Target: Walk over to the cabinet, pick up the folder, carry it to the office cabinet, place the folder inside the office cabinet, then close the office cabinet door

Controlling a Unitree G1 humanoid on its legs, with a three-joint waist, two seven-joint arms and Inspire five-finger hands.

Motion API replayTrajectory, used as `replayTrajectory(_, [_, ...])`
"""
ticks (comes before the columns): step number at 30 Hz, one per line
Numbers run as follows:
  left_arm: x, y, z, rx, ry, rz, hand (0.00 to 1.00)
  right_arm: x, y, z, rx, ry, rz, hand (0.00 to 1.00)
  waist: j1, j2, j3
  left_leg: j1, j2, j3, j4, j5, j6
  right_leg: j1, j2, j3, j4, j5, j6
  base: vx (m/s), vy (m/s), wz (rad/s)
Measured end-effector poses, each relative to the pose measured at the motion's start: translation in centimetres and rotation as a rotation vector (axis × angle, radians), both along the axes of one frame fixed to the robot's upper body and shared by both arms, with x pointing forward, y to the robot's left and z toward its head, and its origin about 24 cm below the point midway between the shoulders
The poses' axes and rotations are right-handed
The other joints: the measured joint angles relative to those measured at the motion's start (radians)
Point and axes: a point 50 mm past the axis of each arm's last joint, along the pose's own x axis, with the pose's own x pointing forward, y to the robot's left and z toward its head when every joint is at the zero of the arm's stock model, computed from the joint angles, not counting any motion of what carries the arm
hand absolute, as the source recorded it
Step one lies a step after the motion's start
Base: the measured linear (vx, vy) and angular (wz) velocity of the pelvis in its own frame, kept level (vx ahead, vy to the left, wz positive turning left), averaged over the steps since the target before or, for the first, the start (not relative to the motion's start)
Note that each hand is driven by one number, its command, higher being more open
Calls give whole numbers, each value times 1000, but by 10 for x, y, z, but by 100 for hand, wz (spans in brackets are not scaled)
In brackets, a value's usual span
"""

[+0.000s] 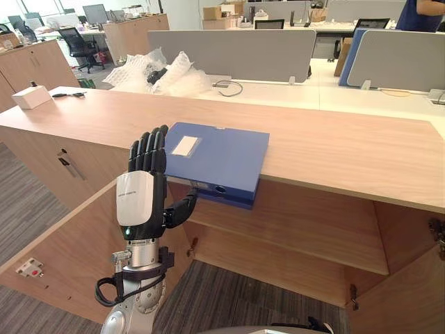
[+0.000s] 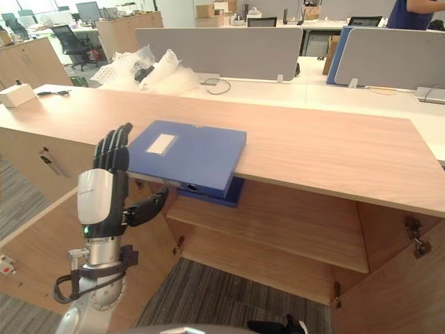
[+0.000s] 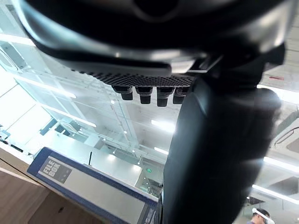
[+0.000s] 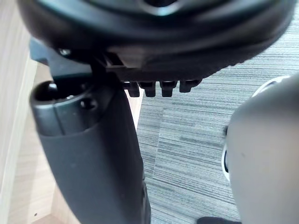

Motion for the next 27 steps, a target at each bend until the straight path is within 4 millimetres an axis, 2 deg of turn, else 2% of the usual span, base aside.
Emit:
replayTrajectory(7, [7, 6, 2, 137, 0, -35, 100, 1, -1, 0, 8, -7, 7, 100, 1, 1, 2, 2, 7, 19, -10, 9, 0, -30, 1, 33, 20, -3, -5, -55, 0, -10])
replayTrajectory(14, [11, 7, 8, 196, -15, -86, 100, 2, -3, 1, 5, -14, 7, 100, -3, -2, 6, 4, 9, 25, -10, 11, 0, -39, 2, 47, 32, -3, -9, -38, -4, -5])
replayTrajectory(21, [18, 19, -4, 275, 57, -89, 100, 6, -5, 2, 4, -25, 3, 100, -13, -1, 24, 11, 23, 24, -12, 9, -1, -32, 19, 49, 22, 3, -23, -35, -14, -2])
replayTrajectory(27, [22, 25, -4, 282, 66, -64, 100, 8, -11, 3, 0, -32, -14, 100, -16, 6, 37, 10, 32, 24, -12, 8, -3, -31, 30, 53, 12, 6, -27, -12, -5, -1])
